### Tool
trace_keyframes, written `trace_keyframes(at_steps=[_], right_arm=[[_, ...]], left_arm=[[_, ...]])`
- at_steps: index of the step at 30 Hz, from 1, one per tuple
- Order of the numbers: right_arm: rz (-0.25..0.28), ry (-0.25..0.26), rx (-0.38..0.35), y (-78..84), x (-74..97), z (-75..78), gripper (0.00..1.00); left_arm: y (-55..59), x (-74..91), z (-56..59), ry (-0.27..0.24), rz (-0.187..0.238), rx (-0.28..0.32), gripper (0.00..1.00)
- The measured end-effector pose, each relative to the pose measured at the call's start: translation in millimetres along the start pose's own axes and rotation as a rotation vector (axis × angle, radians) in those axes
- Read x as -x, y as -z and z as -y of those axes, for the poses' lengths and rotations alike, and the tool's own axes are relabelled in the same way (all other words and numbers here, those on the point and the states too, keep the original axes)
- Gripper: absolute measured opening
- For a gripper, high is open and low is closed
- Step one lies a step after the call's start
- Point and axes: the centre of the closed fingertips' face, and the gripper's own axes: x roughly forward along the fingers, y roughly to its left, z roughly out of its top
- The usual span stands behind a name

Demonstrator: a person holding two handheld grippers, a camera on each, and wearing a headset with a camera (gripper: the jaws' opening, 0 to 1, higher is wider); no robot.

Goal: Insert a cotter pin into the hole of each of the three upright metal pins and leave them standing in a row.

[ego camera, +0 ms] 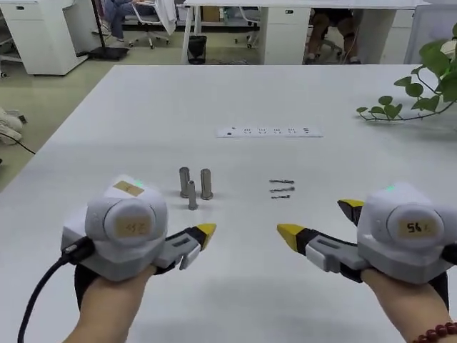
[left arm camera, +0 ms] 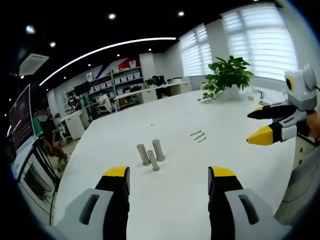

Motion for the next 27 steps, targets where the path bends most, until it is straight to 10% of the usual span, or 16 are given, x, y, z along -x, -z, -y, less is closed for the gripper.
trace_keyframes(at_steps=[16, 23, 27], right_arm=[[-0.047, -0.064, -0.014, 5.7, -12.9, -8.4, 0.55], [-0.063, -0.060, -0.017, 8.5, -19.4, -5.8, 0.53], [-0.074, -0.067, -0.040, 10.3, -23.3, -5.5, 0.51]], left_arm=[[13.4, -46.6, -19.2, 0.074, -0.056, -0.042, 0.40], [17.9, -69.9, -23.7, 0.112, -0.051, 0.070, 0.33], [24.5, -84.3, -26.9, 0.118, -0.073, 0.029, 0.31]])
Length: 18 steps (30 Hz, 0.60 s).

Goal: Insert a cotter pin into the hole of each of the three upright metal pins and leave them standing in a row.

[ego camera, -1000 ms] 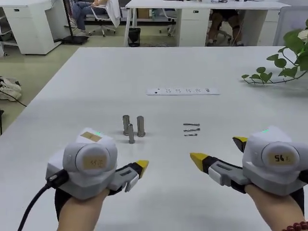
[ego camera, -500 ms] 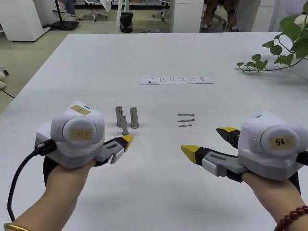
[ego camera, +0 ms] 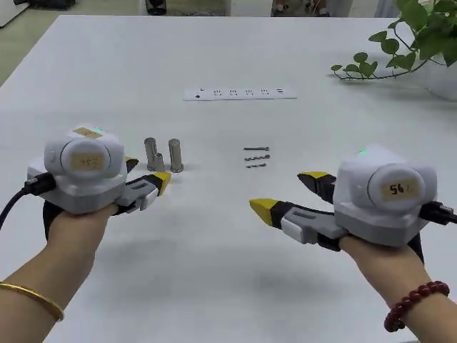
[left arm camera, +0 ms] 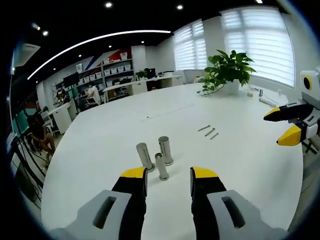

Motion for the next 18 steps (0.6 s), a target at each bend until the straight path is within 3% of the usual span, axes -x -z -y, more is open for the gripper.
trace_keyframes(at_steps=[6, 8, 18], right_arm=[[-0.004, -0.008, -0.021, -1.7, -5.4, 1.2, 0.49], [-0.007, -0.006, -0.021, -2.1, -6.8, 2.2, 0.49], [-0.017, 0.006, -0.037, -1.5, -12.9, 9.0, 0.48]], left_arm=[[5.5, -18.9, -5.6, 0.025, -0.012, -0.031, 0.28], [10.4, -24.6, -8.0, 0.027, -0.035, -0.081, 0.25], [9.1, -47.5, -9.7, 0.055, -0.009, -0.027, 0.15]])
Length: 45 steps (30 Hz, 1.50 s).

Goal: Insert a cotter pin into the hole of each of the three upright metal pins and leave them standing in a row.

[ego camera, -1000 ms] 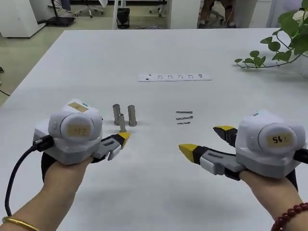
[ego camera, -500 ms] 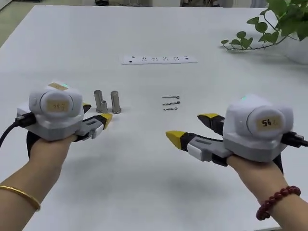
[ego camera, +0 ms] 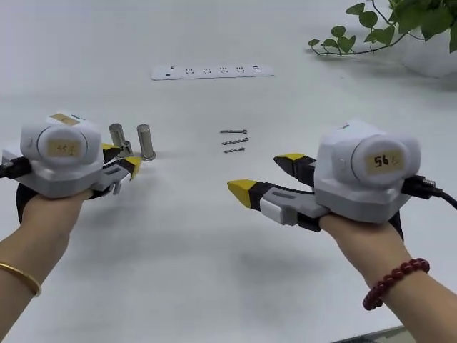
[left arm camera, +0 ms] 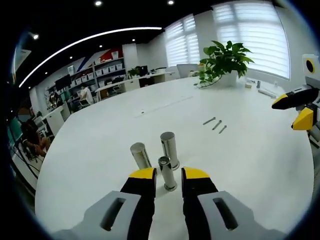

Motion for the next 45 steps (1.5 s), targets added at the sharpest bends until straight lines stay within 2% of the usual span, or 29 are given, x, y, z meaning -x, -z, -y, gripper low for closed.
trace_keyframes(at_steps=[5, 8, 14, 23, 28, 32, 36, 40, 45], right_arm=[[-0.005, 0.008, -0.017, 3.6, -1.0, 3.9, 0.48], [-0.010, 0.006, -0.025, 6.5, -1.4, 5.0, 0.48], [-0.026, 0.000, -0.038, 12.1, -2.9, 6.0, 0.48], [-0.019, 0.002, -0.034, 9.0, -1.7, 4.0, 0.48], [-0.019, -0.001, -0.034, 8.7, -0.5, 1.8, 0.48], [-0.021, -0.001, -0.039, 9.3, 0.9, 0.7, 0.48], [-0.025, 0.001, -0.047, 10.9, 1.6, 0.5, 0.48], [-0.028, -0.003, -0.044, 11.2, 1.8, -0.7, 0.48], [-0.033, -0.009, -0.038, 11.8, 1.0, -1.3, 0.47]], left_arm=[[1.2, -4.6, 0.1, 0.015, -0.004, 0.003, 0.11], [1.1, -5.9, 2.0, 0.032, 0.003, 0.032, 0.08], [3.1, -6.9, 1.4, 0.022, -0.010, 0.030, 0.06], [4.2, -4.3, 4.2, 0.001, -0.030, 0.100, 0.06], [5.0, 0.0, 12.0, -0.023, -0.042, 0.127, 0.06], [0.2, 2.5, 19.5, -0.043, -0.026, 0.133, 0.06], [-0.1, 2.3, 27.1, -0.067, -0.031, 0.140, 0.06], [-1.9, 0.3, 39.3, -0.059, -0.025, 0.111, 0.06], [-2.7, -0.4, 47.5, -0.060, -0.018, 0.151, 0.06]])
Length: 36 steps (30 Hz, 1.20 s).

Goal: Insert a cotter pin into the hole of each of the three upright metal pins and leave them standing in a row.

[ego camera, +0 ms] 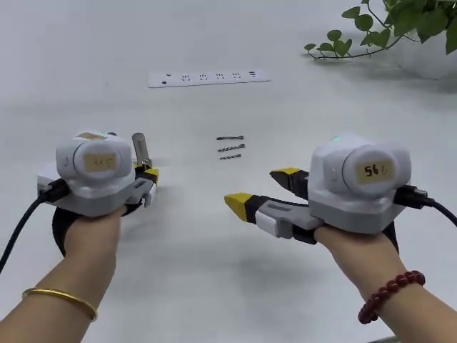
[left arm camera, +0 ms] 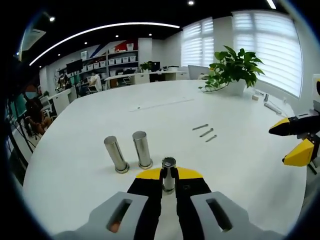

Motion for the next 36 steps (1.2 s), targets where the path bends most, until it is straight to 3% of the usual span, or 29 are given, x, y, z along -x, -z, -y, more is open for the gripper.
trace_keyframes(at_steps=[8, 16, 23, 32, 36], right_arm=[[-0.018, 0.014, 0.058, 4.0, -2.3, 0.3, 0.47], [-0.031, 0.009, 0.059, 9.4, -3.5, 2.0, 0.47], [-0.014, 0.010, 0.056, 4.0, -2.4, 5.1, 0.45], [-0.078, -0.020, 0.130, -0.6, -7.0, 12.2, 0.44], [-0.111, -0.023, 0.172, -5.7, -12.2, 22.3, 0.41]], left_arm=[[5.4, -2.5, 4.2, -0.029, -0.014, -0.004, 0.06], [4.2, -3.1, 8.1, -0.036, -0.004, -0.025, 0.06], [3.3, -4.3, 7.1, -0.048, 0.007, -0.051, 0.07], [-0.4, -3.9, 11.9, -0.011, 0.021, -0.042, 0.22], [-1.9, 1.1, 15.2, 0.029, 0.020, -0.034, 0.37]])
